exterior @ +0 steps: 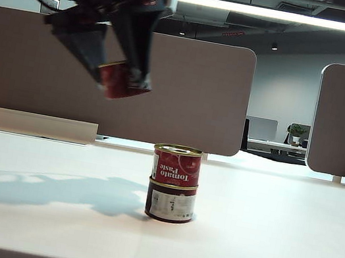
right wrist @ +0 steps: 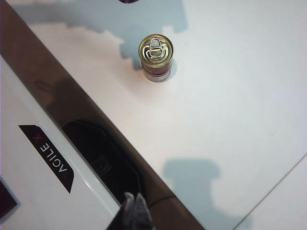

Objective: Pick up the cans one by one and stack them together.

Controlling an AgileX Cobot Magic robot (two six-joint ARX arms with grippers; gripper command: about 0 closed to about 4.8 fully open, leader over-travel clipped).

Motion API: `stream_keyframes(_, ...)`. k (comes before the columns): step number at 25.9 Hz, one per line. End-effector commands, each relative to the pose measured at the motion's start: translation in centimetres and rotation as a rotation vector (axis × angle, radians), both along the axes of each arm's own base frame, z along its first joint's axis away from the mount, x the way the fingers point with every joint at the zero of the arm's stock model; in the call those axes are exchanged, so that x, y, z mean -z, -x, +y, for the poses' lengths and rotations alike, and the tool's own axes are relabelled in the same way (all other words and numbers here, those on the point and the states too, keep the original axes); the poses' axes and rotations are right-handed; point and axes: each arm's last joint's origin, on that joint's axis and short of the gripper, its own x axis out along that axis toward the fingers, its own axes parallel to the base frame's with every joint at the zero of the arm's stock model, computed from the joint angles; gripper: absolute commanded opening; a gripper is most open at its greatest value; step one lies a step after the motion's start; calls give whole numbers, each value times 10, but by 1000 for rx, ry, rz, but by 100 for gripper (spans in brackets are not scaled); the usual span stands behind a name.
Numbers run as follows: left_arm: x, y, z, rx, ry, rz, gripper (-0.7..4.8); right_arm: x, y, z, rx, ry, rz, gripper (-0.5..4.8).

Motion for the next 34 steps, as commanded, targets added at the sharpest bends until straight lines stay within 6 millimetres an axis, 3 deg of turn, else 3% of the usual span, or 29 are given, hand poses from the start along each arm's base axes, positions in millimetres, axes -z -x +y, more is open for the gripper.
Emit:
stream_keyframes(1, -5, 2, -11, 5, 16, -38, 173, -3, 4, -4, 2, -19, -21, -5)
stream_keyframes(9, -4, -5, -31, 26, -48, -14, 175, -6, 11, -11, 5, -42, -42, -5)
stream_keyframes(13, 7, -11, -40, 40, -85, 38, 175, -7, 15, -15, 6, -53, -54, -5)
stream_keyframes(22, 23, -4, -63, 103, -122, 72, 175, -9, 21, -20, 6, -69, -70, -5)
stream_keyframes(34, 16, -8, -71, 111, -120, 60, 175, -9, 21, -20, 6, -69, -71, -5)
